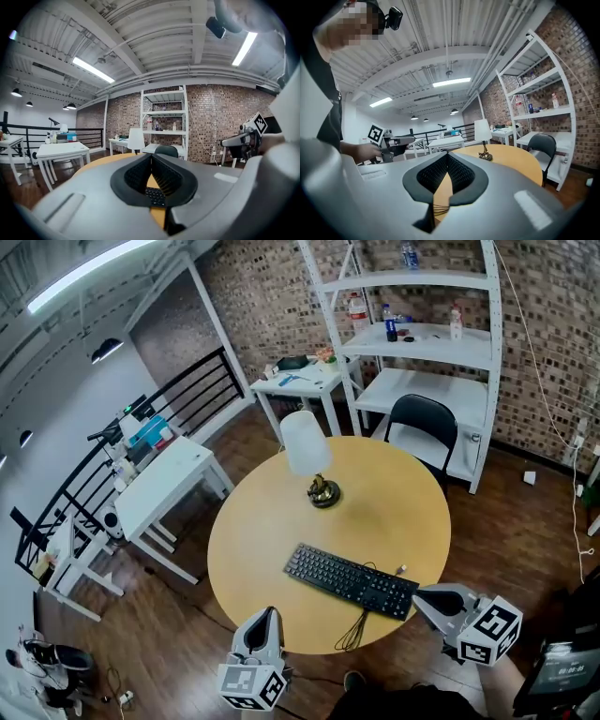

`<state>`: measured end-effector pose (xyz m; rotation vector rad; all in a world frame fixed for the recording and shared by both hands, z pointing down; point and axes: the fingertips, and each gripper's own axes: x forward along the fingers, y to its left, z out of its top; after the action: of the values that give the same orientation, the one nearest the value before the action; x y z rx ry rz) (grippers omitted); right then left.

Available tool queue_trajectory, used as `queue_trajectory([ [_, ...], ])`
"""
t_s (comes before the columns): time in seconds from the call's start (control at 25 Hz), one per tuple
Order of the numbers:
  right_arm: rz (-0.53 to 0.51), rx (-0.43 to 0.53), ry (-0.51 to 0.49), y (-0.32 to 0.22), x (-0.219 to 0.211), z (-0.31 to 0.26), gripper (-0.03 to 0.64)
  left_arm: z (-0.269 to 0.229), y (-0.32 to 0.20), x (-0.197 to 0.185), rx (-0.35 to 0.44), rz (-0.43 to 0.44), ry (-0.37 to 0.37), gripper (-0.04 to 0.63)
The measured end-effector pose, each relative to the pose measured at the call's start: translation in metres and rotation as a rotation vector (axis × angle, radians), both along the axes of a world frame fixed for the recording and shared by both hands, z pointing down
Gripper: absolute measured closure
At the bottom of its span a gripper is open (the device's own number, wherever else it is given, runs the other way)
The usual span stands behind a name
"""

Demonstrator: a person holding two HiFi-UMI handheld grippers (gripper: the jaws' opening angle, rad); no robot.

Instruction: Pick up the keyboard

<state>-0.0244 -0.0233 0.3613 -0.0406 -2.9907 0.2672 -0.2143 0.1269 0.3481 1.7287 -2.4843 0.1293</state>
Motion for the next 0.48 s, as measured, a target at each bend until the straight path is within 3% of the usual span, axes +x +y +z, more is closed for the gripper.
queue_trajectory([
  [0.16, 0.033, 0.004, 0.003, 0.007, -0.03, -0.003, 0.614, 0.008, 0.002, -0.041, -0.021, 0.027, 0.041, 0.595],
  [0.48, 0.175, -0.027, 0.051, 0.013, -0.064, 0.009, 0.614, 0.023, -0.005, -0.103, -0.04, 0.172, 0.067, 0.595],
])
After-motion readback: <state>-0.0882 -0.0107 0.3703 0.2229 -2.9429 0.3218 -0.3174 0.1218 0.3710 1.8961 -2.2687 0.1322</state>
